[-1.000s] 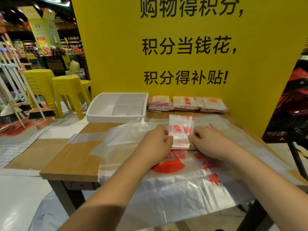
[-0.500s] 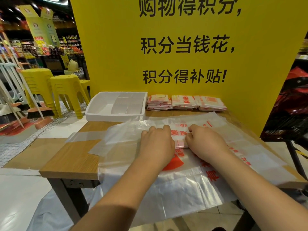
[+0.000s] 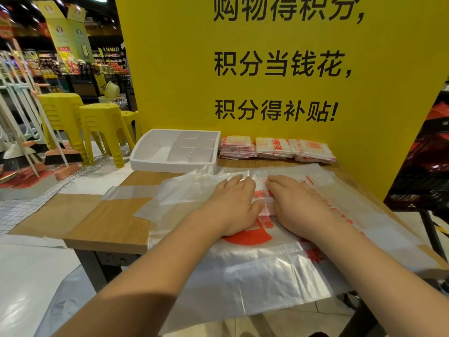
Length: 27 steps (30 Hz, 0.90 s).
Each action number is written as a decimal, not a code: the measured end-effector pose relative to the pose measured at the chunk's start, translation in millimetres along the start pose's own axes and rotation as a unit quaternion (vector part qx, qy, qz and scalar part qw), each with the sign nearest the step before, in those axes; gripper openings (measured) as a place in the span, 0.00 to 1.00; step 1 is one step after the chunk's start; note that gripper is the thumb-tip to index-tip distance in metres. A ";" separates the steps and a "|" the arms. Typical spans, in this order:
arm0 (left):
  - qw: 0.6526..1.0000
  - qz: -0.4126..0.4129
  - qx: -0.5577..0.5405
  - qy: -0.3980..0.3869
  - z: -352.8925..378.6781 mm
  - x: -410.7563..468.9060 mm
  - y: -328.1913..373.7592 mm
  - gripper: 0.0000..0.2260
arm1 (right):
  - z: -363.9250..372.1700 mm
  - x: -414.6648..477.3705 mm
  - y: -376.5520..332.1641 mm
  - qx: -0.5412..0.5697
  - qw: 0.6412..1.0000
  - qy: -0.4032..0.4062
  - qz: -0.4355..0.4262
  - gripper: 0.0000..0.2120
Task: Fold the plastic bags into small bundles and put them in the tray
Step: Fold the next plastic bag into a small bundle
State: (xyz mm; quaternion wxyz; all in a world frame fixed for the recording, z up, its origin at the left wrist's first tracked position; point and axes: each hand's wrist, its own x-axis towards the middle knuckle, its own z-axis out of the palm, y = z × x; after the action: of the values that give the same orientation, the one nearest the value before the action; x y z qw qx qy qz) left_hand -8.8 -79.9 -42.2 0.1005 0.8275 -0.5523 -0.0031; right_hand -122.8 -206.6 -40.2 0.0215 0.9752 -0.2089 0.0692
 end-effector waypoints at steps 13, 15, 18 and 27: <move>0.991 0.003 -0.130 -0.042 0.8 14.3 -40.2 0.24 | 11.5 11.7 44.6 0.136 0.984 -0.090 -0.067 0.38; 0.992 0.004 -0.122 -0.038 0.4 14.7 -40.7 0.27 | 5.3 14.4 51.9 0.137 0.977 -0.149 -0.065 0.37; 0.991 -0.005 -0.118 -0.057 -1.4 14.8 -42.7 0.34 | -3.4 17.6 68.4 0.162 0.963 -0.200 -0.077 0.38; 0.991 -0.013 -0.086 -0.098 -9.9 13.4 -35.8 0.32 | -3.5 23.9 76.9 0.190 0.954 -0.219 -0.075 0.42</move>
State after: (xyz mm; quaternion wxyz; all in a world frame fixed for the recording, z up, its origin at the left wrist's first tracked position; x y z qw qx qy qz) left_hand 30.3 -77.3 -37.1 0.1162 0.8184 -0.5468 -0.1331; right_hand -133.2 -286.2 -32.4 -0.2048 0.9655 -0.1177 -0.1094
